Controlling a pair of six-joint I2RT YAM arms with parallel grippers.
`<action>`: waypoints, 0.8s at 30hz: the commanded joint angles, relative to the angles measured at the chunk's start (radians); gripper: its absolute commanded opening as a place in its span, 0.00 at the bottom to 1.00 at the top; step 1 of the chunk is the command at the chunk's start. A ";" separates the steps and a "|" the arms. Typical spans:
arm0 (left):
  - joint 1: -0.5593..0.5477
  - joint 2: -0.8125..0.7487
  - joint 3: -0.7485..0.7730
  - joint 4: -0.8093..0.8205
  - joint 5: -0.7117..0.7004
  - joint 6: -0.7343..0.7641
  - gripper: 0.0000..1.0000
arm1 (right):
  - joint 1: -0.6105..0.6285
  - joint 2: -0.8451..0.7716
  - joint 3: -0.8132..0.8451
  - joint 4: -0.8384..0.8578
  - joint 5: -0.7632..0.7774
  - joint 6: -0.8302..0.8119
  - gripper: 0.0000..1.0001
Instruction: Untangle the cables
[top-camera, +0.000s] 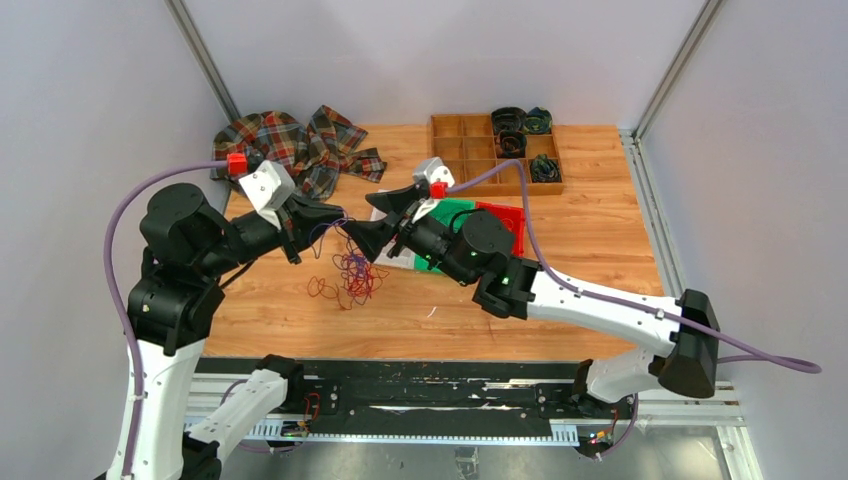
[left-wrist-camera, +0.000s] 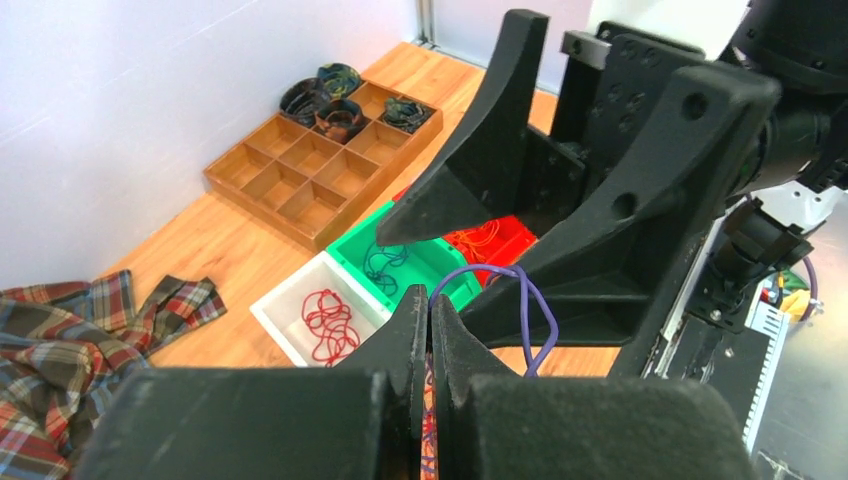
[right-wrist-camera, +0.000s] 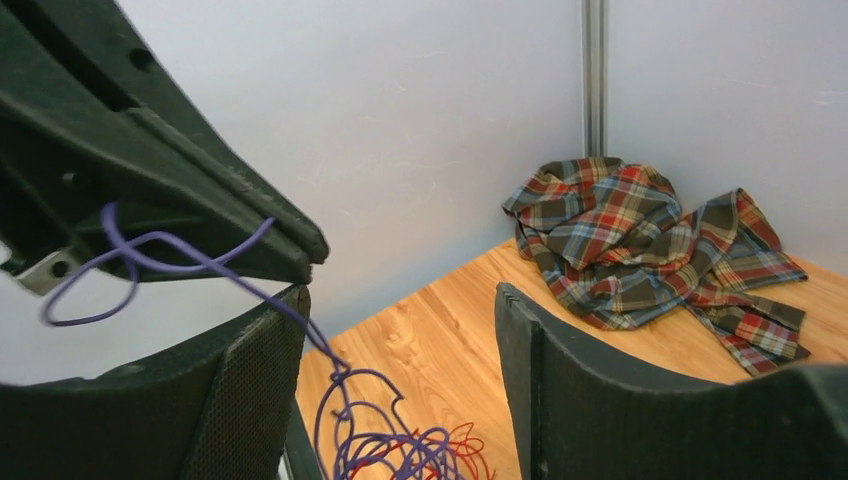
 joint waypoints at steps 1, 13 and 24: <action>-0.005 0.009 0.022 -0.035 0.046 0.013 0.01 | 0.015 0.057 0.077 -0.009 0.089 -0.029 0.66; -0.005 0.054 0.200 -0.055 0.121 -0.035 0.00 | 0.015 0.097 -0.031 0.026 0.165 -0.046 0.55; -0.005 0.081 0.310 -0.055 0.084 0.001 0.00 | 0.013 0.015 -0.178 0.059 0.185 -0.014 0.25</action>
